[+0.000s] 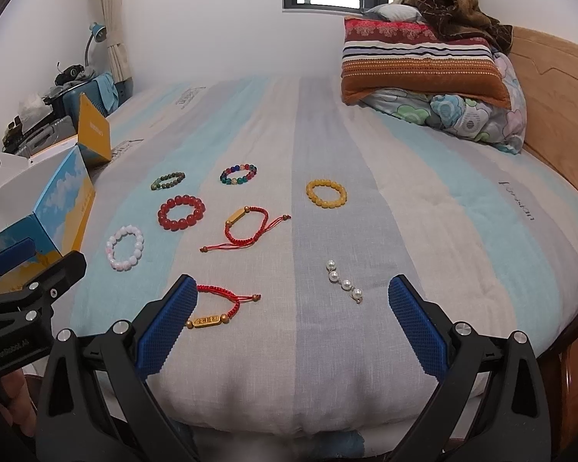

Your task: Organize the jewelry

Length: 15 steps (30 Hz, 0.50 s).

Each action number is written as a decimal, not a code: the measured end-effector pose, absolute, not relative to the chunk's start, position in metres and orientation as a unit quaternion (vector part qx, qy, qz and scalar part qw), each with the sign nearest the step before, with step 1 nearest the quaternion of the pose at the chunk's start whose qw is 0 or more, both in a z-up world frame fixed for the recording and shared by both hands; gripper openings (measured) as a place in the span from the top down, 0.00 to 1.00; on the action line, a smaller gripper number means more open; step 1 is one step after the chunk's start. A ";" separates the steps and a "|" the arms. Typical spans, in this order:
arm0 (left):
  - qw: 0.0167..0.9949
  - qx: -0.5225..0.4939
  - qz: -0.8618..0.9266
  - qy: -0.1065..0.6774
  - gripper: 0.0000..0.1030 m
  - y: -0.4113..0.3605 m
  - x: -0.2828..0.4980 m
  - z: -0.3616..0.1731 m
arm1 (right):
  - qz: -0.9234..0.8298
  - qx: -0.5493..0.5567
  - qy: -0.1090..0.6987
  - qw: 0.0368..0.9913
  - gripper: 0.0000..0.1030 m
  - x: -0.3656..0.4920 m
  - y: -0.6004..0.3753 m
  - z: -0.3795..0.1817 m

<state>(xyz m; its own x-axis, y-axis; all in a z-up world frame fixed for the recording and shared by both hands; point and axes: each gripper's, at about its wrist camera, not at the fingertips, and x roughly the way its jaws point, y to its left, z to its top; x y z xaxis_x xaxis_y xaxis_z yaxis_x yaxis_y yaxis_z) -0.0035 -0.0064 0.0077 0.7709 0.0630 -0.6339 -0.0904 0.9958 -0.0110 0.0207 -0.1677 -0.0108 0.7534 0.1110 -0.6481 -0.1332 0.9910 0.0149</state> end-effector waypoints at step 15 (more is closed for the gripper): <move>0.937 -0.020 0.037 0.346 0.05 -0.005 0.000 0.004 | 0.065 -0.021 0.345 0.936 0.07 0.021 -0.164 -0.012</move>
